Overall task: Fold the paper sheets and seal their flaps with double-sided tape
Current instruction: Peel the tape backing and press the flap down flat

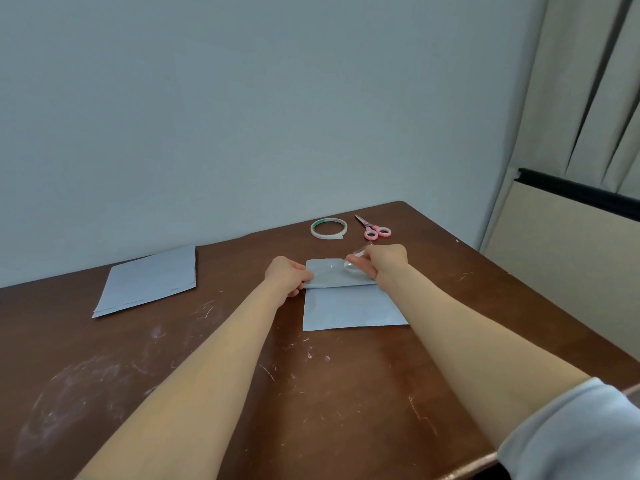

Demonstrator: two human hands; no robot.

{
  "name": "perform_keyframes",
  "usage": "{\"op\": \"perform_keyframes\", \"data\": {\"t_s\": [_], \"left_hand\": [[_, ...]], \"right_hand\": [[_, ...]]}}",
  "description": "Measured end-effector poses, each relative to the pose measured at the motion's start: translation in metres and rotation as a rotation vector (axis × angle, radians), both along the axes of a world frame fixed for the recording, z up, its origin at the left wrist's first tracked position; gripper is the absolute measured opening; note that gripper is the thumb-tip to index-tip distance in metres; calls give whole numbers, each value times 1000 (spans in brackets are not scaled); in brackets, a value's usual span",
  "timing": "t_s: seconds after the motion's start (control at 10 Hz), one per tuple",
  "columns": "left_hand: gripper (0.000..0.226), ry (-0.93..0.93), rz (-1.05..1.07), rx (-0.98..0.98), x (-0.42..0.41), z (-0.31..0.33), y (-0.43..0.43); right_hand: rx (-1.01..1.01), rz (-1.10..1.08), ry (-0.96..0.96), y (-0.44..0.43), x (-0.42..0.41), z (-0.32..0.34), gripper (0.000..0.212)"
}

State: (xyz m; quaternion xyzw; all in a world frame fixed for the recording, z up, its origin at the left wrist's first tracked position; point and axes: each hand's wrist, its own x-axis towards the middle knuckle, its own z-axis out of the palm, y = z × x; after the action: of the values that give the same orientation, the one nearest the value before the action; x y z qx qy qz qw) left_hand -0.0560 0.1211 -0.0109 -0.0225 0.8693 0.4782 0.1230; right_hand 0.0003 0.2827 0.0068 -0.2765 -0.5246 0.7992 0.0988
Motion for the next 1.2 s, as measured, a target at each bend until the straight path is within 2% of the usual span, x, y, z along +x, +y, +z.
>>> {"op": "perform_keyframes", "data": {"t_s": [0.1, 0.2, 0.3, 0.4, 0.7, 0.8, 1.0, 1.2], "left_hand": [[22, 2, 4, -2, 1, 1, 2], [25, 4, 15, 6, 2, 3, 1], [38, 10, 6, 52, 6, 6, 1], [50, 28, -20, 58, 9, 8, 1], [50, 0, -12, 75, 3, 4, 2], [50, -36, -13, 108, 2, 6, 2], [46, -144, 1, 247, 0, 10, -5], [41, -249, 2, 321, -4, 13, -10]], "right_hand": [[-17, -28, 0, 5, 6, 1, 26], [-9, -23, -105, -2, 7, 9, 18], [124, 15, -196, -1, 0, 5, 26], [250, 52, -214, -4, -4, 1, 24], [297, 66, -196, -3, -11, -6, 23], [330, 68, -215, -2, -16, -9, 7], [429, 27, -310, -2, -28, -18, 29], [500, 34, -350, 1, -27, -17, 23]]}}
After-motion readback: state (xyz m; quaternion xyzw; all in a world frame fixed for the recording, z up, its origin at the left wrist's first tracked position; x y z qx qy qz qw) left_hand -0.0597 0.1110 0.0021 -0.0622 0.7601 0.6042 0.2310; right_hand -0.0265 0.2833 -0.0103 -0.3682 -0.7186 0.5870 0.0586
